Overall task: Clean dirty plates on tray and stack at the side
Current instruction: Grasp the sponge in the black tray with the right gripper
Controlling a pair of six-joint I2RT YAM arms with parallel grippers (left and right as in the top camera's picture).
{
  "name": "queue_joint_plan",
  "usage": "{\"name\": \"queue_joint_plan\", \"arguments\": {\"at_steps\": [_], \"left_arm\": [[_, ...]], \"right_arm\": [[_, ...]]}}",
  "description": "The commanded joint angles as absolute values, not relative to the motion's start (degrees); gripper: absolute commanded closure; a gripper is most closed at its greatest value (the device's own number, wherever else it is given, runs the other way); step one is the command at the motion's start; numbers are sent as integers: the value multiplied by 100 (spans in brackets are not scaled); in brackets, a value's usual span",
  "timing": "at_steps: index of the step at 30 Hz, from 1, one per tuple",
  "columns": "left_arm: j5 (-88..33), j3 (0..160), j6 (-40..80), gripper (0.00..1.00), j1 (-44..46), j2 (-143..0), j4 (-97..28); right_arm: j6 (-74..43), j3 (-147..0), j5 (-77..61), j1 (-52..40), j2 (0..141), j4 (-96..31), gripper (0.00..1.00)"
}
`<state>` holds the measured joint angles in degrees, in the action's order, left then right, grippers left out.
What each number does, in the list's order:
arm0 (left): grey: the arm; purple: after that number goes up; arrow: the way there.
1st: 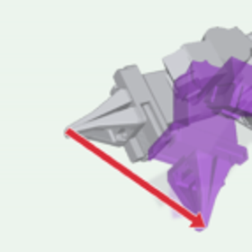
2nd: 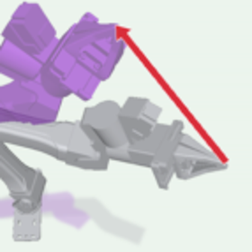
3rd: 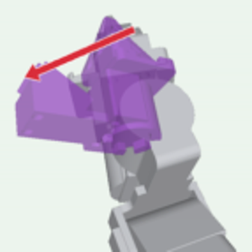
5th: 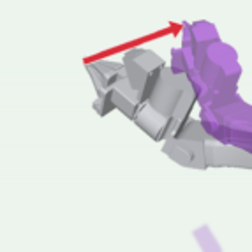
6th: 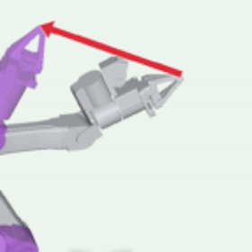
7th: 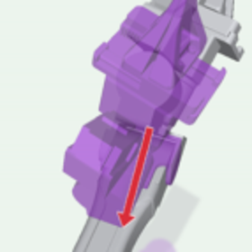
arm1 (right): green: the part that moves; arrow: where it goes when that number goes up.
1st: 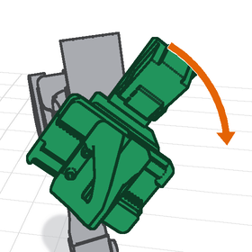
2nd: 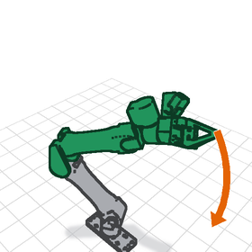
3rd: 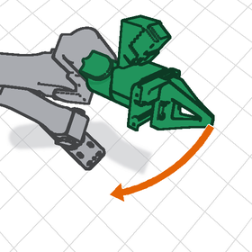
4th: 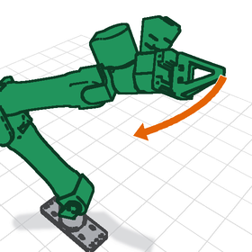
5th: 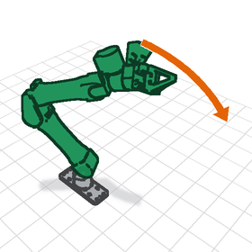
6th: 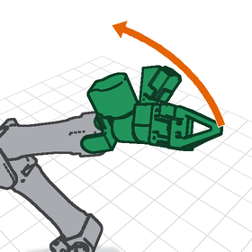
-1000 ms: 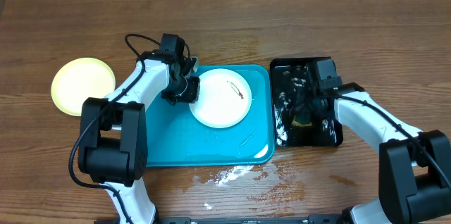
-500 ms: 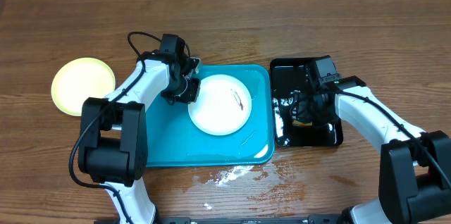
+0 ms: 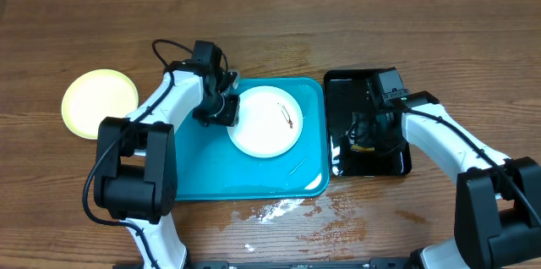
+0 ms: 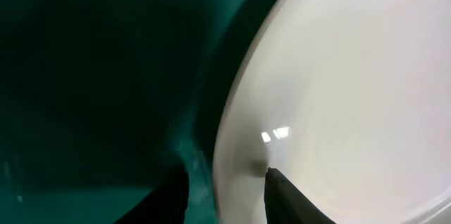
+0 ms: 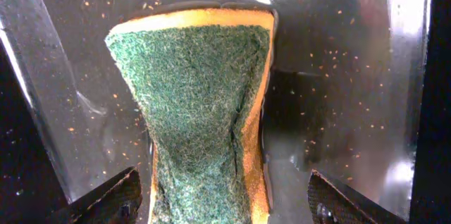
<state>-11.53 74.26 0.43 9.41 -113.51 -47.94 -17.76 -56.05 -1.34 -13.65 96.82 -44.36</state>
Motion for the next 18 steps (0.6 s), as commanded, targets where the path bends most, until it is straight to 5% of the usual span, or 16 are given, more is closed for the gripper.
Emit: {"name": "queue_joint_plan", "arguments": {"at_steps": [1, 8, 18], "left_arm": [[-1059, 7286, 676, 65, 945, -11548, -5166], [-1055, 7286, 987, 86, 945, -11550, -5135], [-1057, 7286, 1205, 87, 945, -11550, -5089]], "right_arm": [[-1800, -5725, -180, -1376, 9699, -4458, 24], [-1800, -5706, -183, -1376, 9701, -4495, 23], [-2270, -5555, -386, -1378, 9701, -4797, 29]]}}
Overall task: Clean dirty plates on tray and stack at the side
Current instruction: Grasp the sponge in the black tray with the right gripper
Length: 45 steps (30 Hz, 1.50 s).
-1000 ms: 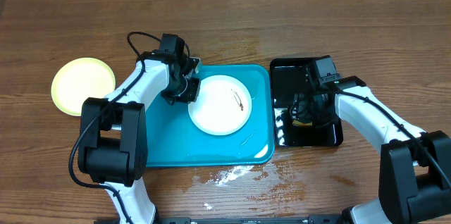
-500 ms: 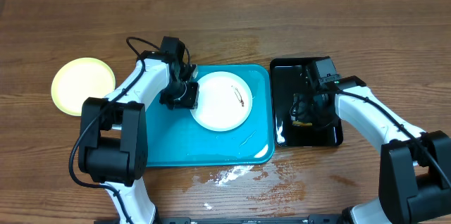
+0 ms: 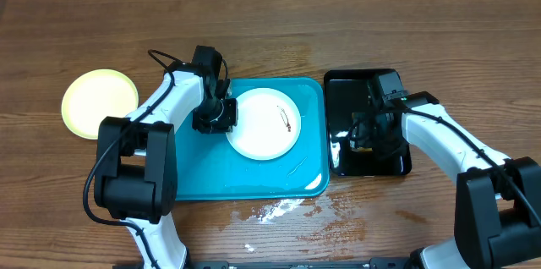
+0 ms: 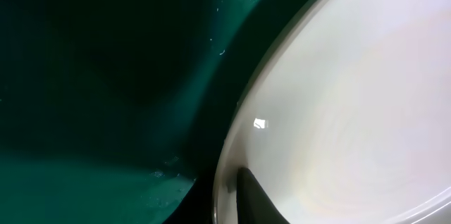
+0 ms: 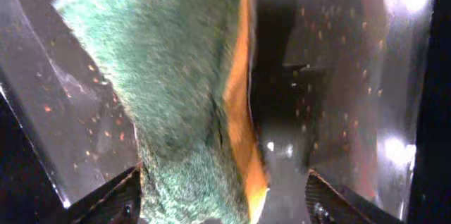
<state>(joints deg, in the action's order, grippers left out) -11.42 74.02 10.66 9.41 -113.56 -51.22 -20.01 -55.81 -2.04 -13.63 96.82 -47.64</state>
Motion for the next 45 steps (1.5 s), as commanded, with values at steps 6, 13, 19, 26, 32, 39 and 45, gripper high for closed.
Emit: {"name": "queue_joint_plan", "arguments": {"at_steps": [6, 13, 19, 26, 32, 39, 45], "left_arm": [[-1057, 7286, 1205, 86, 945, -11550, -5092], [-1057, 7286, 1205, 85, 945, -11550, -5070], [-1057, 7286, 1205, 79, 945, -11550, -5074], [-1057, 7286, 1251, 78, 945, -11550, -5072], [-1059, 7286, 1295, 78, 945, -11550, -5072], [-1057, 7286, 1400, 79, 945, -11550, -5009], [-1057, 7286, 1400, 85, 945, -11550, -4980]], "right_arm": [[-2296, -5544, -397, -1382, 9723, -4681, 68], [-2237, -5972, -395, -1376, 9714, -4965, 61], [-1811, -6707, -395, -1376, 9714, -5374, 25], [-1772, -6064, -246, -1376, 9870, -4698, 26], [-1774, -5387, -266, -1382, 9937, -3988, 39], [-1774, -5417, -268, -1380, 9933, -3686, 84], [-1772, -6702, -268, -1376, 9723, -4991, 96]]}}
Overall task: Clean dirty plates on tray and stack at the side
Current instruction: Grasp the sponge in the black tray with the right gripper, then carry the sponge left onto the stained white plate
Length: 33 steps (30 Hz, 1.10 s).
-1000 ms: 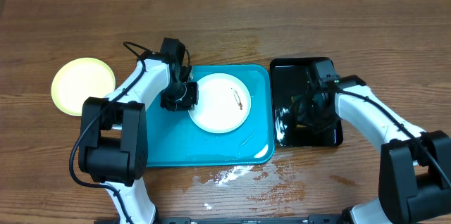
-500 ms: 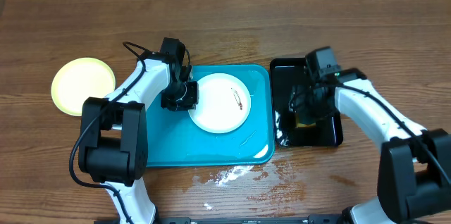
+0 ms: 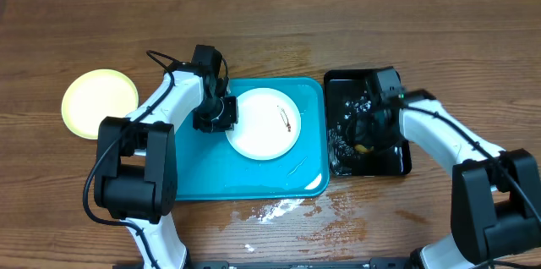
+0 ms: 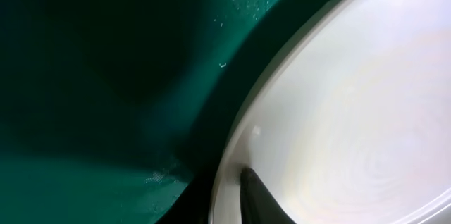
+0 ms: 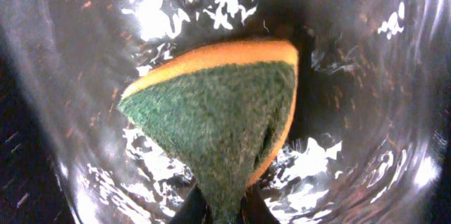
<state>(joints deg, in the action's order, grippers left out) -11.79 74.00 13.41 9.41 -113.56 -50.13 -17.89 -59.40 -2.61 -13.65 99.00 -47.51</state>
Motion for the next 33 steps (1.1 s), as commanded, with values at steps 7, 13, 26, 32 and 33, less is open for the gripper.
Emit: {"name": "queue_joint_plan", "arguments": {"at_steps": [7, 13, 26, 32, 33], "left_arm": [[-1059, 7286, 1402, 93, 945, -11550, -4965], [-1057, 7286, 1400, 96, 945, -11550, -4941], [-1057, 7286, 1404, 96, 945, -11550, -4928], [-1055, 7286, 1533, 96, 945, -11550, -4923], [-1057, 7286, 1551, 96, 945, -11550, -4919]], "right_arm": [[-1848, -6971, -86, -1380, 9618, -5288, 96], [-2401, -6973, 429, -1507, 9623, -5240, 96], [-2659, -6941, 95, -1505, 9623, -5411, 96], [-2663, -6941, -1933, -1627, 9623, -4766, 96], [-2687, -6941, -2084, -1704, 9623, -4624, 96]]}}
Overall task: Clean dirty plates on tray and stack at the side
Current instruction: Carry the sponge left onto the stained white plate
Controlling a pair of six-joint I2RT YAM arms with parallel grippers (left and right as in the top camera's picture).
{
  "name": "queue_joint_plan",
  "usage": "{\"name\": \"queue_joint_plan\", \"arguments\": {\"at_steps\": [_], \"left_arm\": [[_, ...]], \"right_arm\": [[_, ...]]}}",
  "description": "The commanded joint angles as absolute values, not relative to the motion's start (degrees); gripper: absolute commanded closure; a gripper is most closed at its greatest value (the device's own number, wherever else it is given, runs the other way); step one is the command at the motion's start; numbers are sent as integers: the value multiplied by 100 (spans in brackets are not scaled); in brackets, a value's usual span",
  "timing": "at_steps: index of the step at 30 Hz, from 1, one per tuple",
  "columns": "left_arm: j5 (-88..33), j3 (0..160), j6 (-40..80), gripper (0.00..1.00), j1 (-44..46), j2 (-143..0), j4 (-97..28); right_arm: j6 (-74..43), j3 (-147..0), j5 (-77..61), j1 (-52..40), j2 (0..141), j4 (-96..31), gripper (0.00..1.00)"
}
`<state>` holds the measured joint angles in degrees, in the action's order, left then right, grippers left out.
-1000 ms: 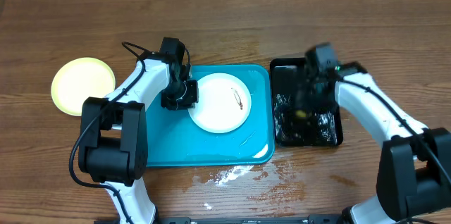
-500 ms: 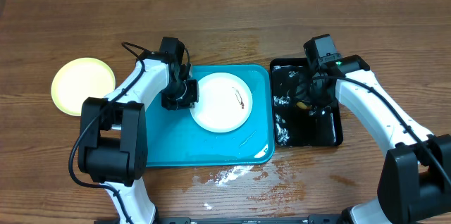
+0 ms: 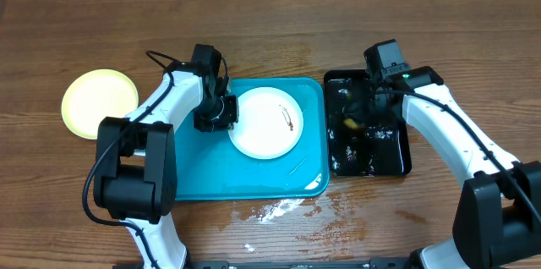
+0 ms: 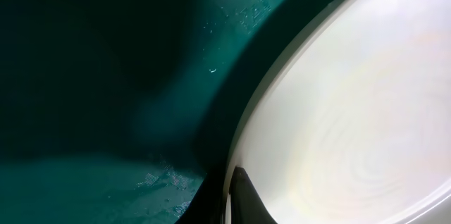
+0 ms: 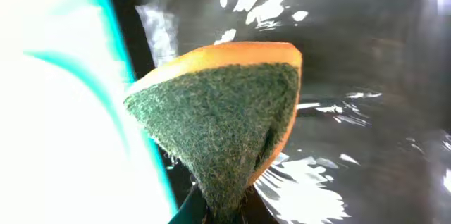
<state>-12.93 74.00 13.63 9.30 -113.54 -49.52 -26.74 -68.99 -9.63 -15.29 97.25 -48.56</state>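
A white plate [image 3: 265, 122] with a brown smear lies on the teal tray [image 3: 203, 167]. My left gripper [image 3: 221, 117] is shut on the plate's left rim; in the left wrist view one finger [image 4: 243, 197] lies on the plate [image 4: 352, 111], the other under its edge. My right gripper [image 3: 362, 117] is shut on a green and orange sponge [image 5: 225, 122], pinching it into a cone above the black water basin [image 3: 372, 161], near the basin's left wall. A clean yellow plate [image 3: 99, 102] sits on the table at the far left.
Water is spilled on the wooden table [image 3: 279, 210] in front of the tray. The basin stands right against the tray's right edge. Both arms reach in from the near side.
My right gripper has lifted the sponge out of the rippling water and moved toward the basin's back left, near the tray. The left gripper still grips the plate's rim.
At first my left gripper straddled the plate's rim open and my right gripper stood open over the sponge in the basin. The left then shut on the rim. The right shut on the sponge in the water, and now holds it raised beside the tray.
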Motion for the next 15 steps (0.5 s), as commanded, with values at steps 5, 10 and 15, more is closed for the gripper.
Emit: {"name": "queue_joint_plan", "arguments": {"at_steps": [5, 10, 15], "left_arm": [[-1057, 7286, 1592, 96, 945, -11550, -4906], [-1059, 7286, 1594, 96, 945, -11550, -4919], [-1057, 7286, 1592, 96, 945, -11550, -4923]], "right_arm": [[-2950, -6941, -2051, -2303, 9642, -4154, 96], [-4158, -6938, -720, -3258, 9880, -3752, 96], [-4652, -6938, 242, -3992, 10285, -3203, 96]]}}
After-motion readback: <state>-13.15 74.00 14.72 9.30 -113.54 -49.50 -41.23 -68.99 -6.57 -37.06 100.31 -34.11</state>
